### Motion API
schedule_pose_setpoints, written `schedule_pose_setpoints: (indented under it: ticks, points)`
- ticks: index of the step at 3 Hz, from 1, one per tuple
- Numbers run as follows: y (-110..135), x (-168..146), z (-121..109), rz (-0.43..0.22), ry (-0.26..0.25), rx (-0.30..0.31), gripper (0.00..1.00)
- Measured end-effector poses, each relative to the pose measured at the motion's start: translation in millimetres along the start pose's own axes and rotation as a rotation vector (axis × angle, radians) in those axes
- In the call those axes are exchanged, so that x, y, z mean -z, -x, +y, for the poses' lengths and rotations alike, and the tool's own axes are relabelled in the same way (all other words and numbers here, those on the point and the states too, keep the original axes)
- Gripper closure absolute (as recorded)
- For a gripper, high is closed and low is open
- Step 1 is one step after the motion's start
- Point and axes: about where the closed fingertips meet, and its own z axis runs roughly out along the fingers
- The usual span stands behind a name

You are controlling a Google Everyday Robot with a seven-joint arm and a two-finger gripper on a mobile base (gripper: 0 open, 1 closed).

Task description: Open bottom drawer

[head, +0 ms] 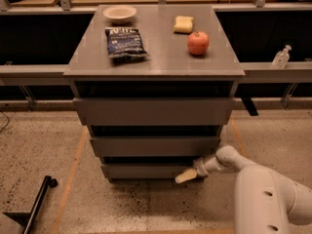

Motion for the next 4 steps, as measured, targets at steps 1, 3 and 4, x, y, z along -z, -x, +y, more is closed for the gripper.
schedule_pose_setpoints:
  ticks: [1,3,4]
  points:
    - [-8.6,-17.3,-11.9,-0.005,-0.003,-0.022,0.0]
    - [-5.6,-13.5,-10.0,-0.005,-0.003,-0.022,0.0]
    - [-4.7,-12.3,-9.4,-0.005,-0.003,-0.022,0.41]
